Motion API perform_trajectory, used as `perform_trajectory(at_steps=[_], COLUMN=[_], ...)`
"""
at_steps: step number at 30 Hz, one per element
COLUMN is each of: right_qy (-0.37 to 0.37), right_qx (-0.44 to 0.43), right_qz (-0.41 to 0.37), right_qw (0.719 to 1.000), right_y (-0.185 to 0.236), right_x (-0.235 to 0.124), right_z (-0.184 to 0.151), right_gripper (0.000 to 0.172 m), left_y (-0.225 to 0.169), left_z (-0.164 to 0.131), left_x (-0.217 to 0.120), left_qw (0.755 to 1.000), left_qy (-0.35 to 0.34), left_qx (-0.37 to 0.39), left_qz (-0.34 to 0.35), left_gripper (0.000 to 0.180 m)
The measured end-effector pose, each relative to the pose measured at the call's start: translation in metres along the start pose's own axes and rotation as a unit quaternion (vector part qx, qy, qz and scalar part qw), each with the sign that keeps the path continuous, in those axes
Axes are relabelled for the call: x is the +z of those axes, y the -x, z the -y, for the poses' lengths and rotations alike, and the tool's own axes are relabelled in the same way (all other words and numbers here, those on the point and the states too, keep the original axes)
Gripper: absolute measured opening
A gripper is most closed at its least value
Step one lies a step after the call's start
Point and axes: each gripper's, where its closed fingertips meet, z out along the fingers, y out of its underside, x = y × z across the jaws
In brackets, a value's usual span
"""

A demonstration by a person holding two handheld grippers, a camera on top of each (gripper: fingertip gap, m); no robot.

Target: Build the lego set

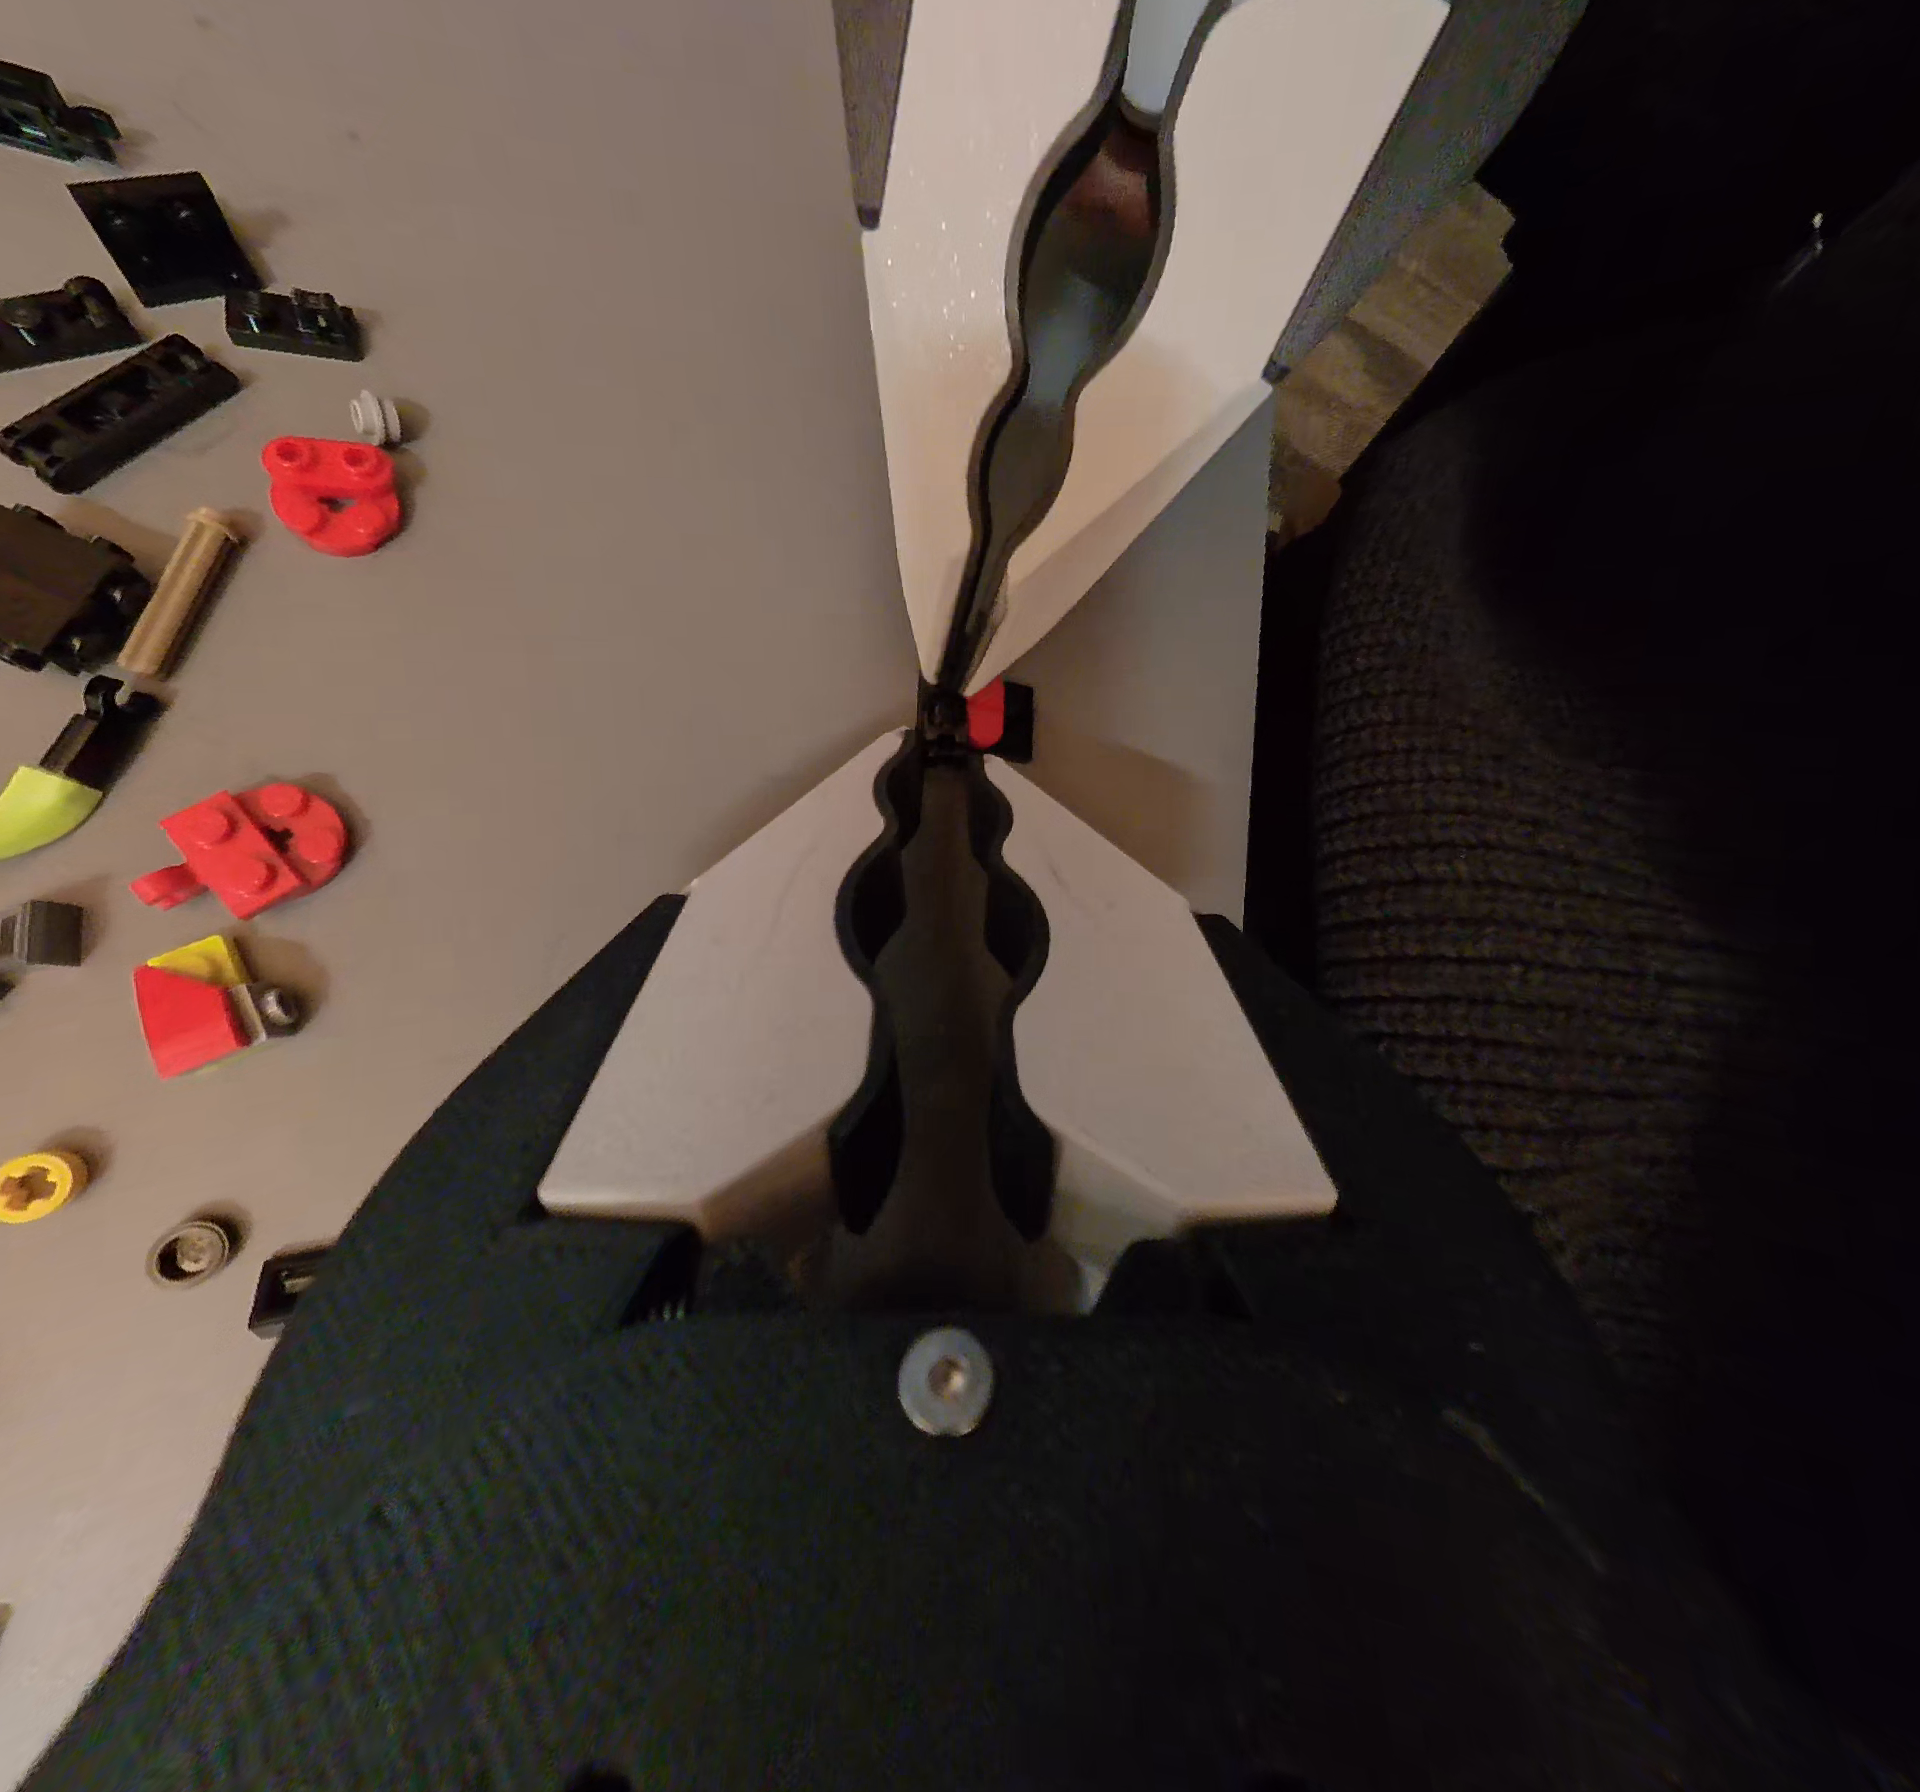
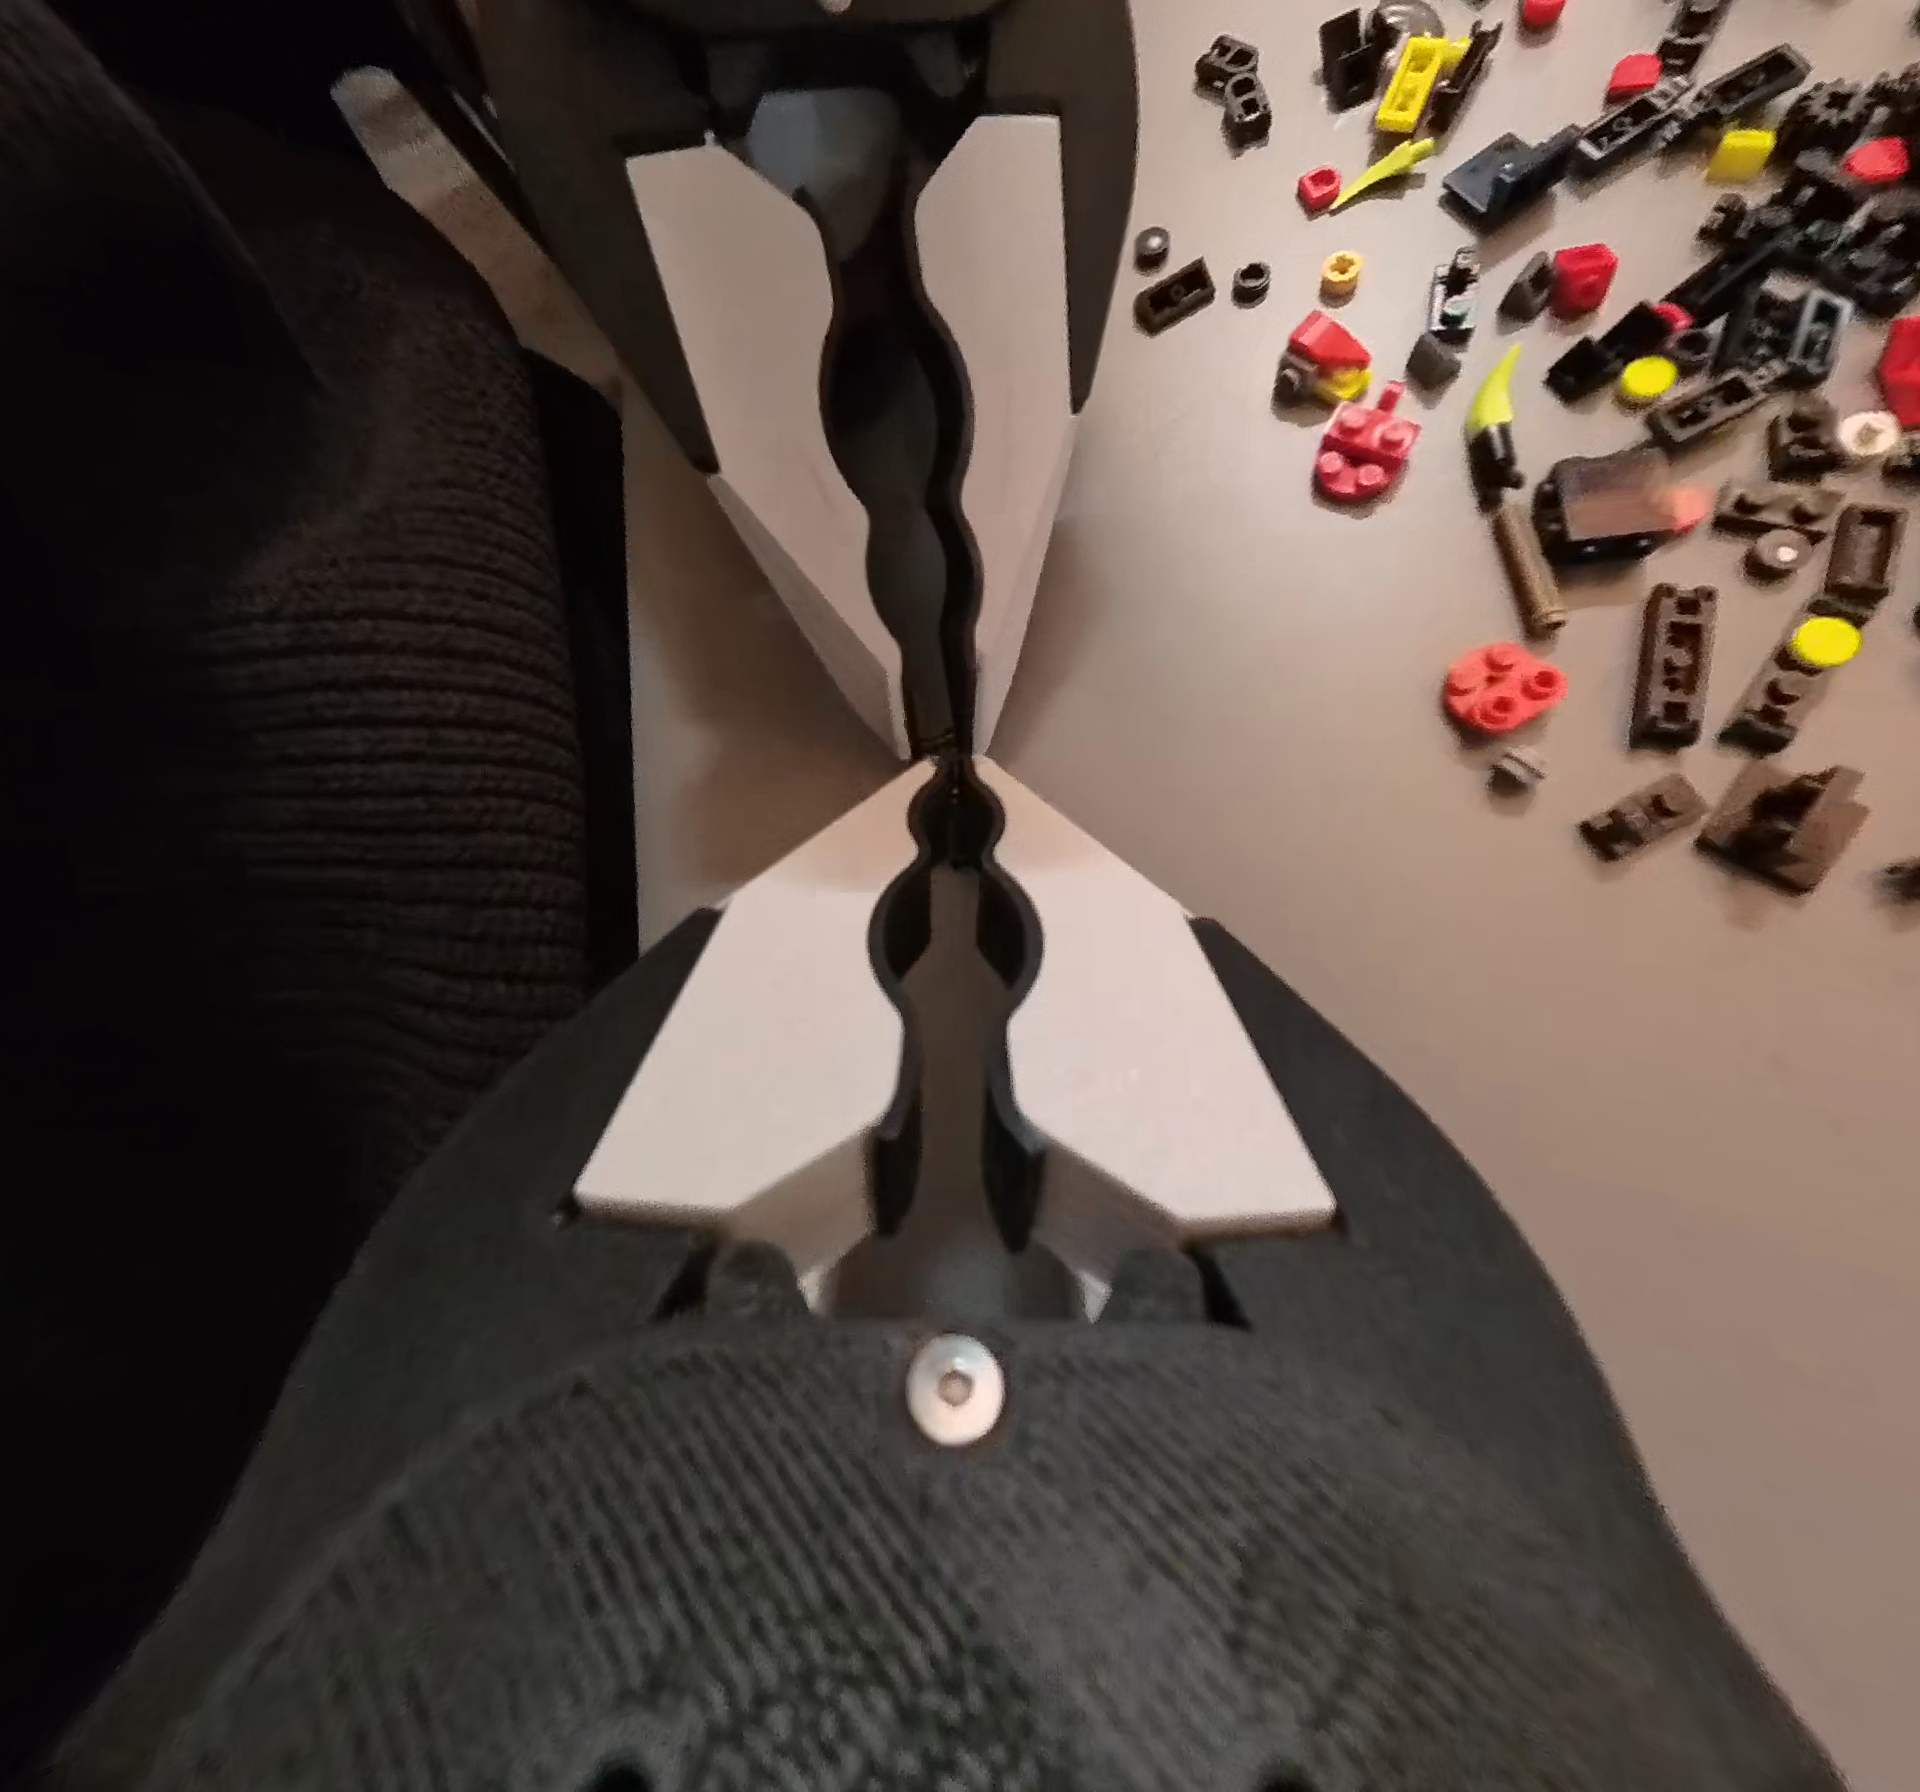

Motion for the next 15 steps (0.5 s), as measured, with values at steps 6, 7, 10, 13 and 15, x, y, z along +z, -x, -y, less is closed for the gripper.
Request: perform_trajectory(at_steps=[6,7,10,13,15], right_qy=[0.002,0.002,0.01,0.017,0.019], right_qx=[-0.014,-0.013,-0.014,-0.022,-0.024], right_qz=[0.0,0.001,0.001,-0.005,-0.005], right_qw=[1.0,1.0,1.0,1.0,1.0], right_y=[0.0035,0.0036,0.0036,0.0033,0.0038], right_x=[0.002,0.002,0.0033,0.0042,0.0045], right_z=[0.0015,0.0014,-0.0011,-0.0029,-0.003], right_gripper=[0.0,0.0,0.0,0.0,0.0], left_y=[-0.0011,-0.0006,-0.0006,-0.0007,-0.0011], left_z=[-0.0003,-0.0003,-0.0005,-0.0006,-0.0008], left_x=[0.0003,0.0003,0.0006,0.0008,0.0009], left_qw=[1.0,1.0,1.0,1.0,1.0], left_qy=[0.001,0.001,0.002,0.003,0.003], left_qx=[0.003,0.003,0.002,0.004,0.004], left_qz=[-0.001,0.0,0.0,0.0,0.0], left_gripper=[0.007,0.006,0.006,0.007,0.007])
